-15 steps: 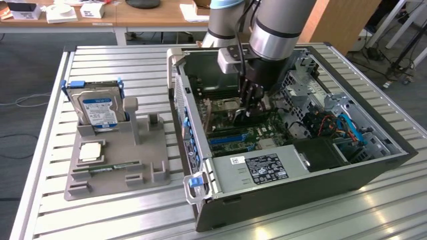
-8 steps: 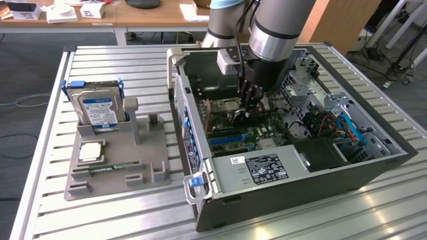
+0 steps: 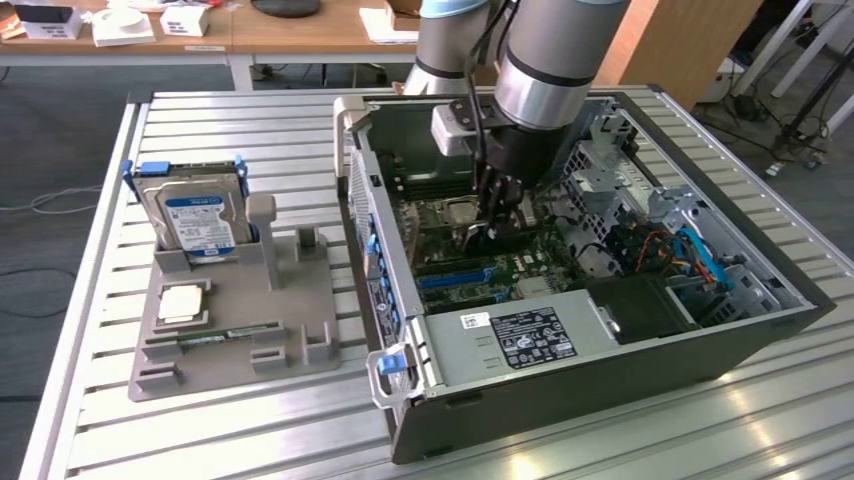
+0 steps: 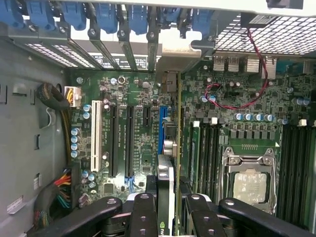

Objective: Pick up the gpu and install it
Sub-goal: 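Insert the gpu into the slot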

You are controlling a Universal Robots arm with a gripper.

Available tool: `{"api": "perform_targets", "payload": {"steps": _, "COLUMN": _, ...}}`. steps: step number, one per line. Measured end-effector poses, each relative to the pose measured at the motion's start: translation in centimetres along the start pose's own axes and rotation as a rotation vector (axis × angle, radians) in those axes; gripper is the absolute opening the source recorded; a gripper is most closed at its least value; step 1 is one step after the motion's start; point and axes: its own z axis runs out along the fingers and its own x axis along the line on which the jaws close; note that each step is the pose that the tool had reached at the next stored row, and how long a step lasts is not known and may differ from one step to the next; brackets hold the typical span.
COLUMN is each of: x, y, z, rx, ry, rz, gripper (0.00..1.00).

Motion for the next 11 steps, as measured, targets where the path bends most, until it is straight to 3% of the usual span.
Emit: {"api": "perform_targets", "payload": {"steps": 11, "x": 0.02, "y": 0.30, "z": 0.66, "rx": 0.0000, "ry": 0.0001, "rz": 0.000, "gripper": 0.27}}
